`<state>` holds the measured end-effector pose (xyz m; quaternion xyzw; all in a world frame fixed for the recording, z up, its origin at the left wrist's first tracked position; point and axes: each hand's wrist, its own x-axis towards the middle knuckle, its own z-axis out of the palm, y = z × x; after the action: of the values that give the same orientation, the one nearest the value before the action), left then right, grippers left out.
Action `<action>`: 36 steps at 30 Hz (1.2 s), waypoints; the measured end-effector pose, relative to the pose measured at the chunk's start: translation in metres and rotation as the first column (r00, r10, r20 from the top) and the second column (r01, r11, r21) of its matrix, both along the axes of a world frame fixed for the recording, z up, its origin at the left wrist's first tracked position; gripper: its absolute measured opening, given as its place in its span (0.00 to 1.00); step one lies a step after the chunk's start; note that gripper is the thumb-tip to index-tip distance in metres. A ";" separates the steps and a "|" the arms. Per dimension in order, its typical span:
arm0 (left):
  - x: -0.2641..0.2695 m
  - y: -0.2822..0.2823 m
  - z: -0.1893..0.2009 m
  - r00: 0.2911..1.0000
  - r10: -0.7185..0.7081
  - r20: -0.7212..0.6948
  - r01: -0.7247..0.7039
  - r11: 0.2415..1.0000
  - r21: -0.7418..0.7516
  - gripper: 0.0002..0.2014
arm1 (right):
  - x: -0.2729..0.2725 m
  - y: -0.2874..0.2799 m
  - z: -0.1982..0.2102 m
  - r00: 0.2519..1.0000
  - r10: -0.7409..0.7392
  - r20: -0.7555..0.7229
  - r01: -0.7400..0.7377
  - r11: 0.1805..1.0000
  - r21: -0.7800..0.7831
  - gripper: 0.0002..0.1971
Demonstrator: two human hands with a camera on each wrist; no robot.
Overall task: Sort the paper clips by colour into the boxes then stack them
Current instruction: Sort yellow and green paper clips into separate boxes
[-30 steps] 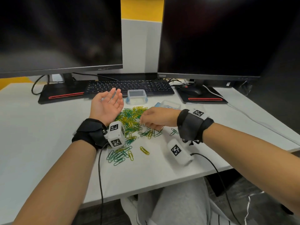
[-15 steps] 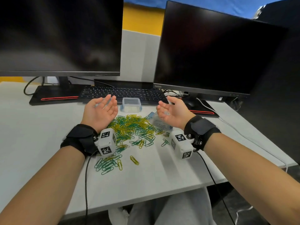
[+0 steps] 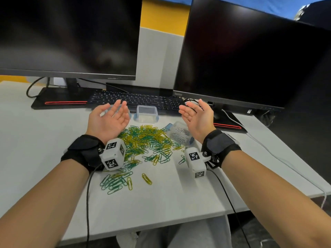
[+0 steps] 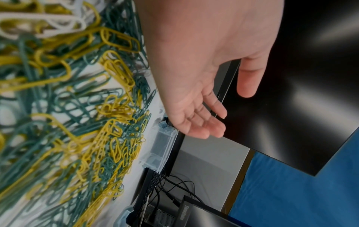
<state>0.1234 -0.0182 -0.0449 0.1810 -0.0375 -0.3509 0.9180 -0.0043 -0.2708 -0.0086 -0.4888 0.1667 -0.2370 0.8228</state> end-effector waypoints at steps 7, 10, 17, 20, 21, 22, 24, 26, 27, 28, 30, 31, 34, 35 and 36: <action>0.007 0.010 0.001 0.993 0.065 -0.102 -0.079 0.987 -0.137 0.21 | -0.010 0.077 0.015 0.931 0.240 -0.276 -0.357 0.430 -0.829 0.10; 0.016 0.026 0.005 0.982 0.138 -0.126 -0.161 0.968 -0.194 0.22 | -0.016 0.119 0.004 0.824 0.300 -0.480 -0.392 -0.309 -0.866 0.17; 0.040 0.076 -0.001 0.898 0.311 -0.312 -0.414 0.835 -0.362 0.23 | -0.025 0.175 -0.019 0.776 0.361 -0.517 0.024 -0.836 -0.548 0.30; 0.046 0.081 -0.003 0.874 0.348 -0.338 -0.460 0.818 -0.347 0.23 | -0.029 0.188 -0.030 0.743 0.404 -0.533 0.163 -0.882 -0.442 0.32; 0.046 0.080 -0.004 0.871 0.359 -0.336 -0.467 0.817 -0.338 0.23 | -0.031 0.190 -0.033 0.744 0.416 -0.523 0.208 -0.888 -0.411 0.32; 0.046 0.079 -0.004 0.870 0.366 -0.330 -0.470 0.819 -0.330 0.23 | -0.031 0.192 -0.036 0.744 0.429 -0.513 0.240 -0.887 -0.395 0.32; 0.046 0.076 -0.006 0.870 0.373 -0.321 -0.469 0.827 -0.311 0.23 | -0.025 0.192 -0.040 0.720 0.440 -0.536 0.203 -0.873 -0.443 0.35; 0.046 0.073 -0.007 0.876 0.372 -0.307 -0.457 0.843 -0.283 0.24 | -0.012 0.190 -0.044 0.703 0.403 -0.586 0.096 -0.870 -0.483 0.38; 0.045 0.070 -0.008 0.880 0.368 -0.299 -0.447 0.855 -0.263 0.25 | -0.005 0.188 -0.045 0.713 0.367 -0.597 0.053 -0.878 -0.477 0.39; 0.044 0.067 -0.007 0.884 0.363 -0.294 -0.437 0.864 -0.248 0.26 | 0.001 0.185 -0.046 0.724 0.339 -0.601 0.028 -0.885 -0.465 0.40; 0.043 0.060 -0.008 0.893 0.351 -0.282 -0.417 0.879 -0.229 0.26 | 0.011 0.178 -0.046 0.729 0.325 -0.602 0.019 -0.889 -0.458 0.39; 0.042 0.057 -0.009 0.902 0.340 -0.267 -0.400 0.891 -0.217 0.26 | 0.014 0.175 -0.045 0.729 0.330 -0.600 0.025 -0.889 -0.458 0.38; 0.041 0.054 -0.009 0.917 0.316 -0.244 -0.369 0.905 -0.214 0.25 | 0.016 0.169 -0.045 0.729 0.331 -0.599 0.025 -0.888 -0.460 0.36; 0.042 0.055 -0.010 0.915 0.315 -0.252 -0.373 0.898 -0.233 0.25 | 0.016 0.168 -0.046 0.732 0.327 -0.597 0.021 -0.887 -0.461 0.36; 0.044 0.057 -0.010 0.912 0.315 -0.263 -0.381 0.889 -0.255 0.25 | 0.016 0.164 -0.046 0.739 0.312 -0.597 0.004 -0.888 -0.459 0.37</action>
<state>0.1672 0.0389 -0.0554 0.0042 0.0419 -0.1874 0.9814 0.0118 -0.1064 -0.0545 -0.8908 -0.4213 0.0426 -0.1649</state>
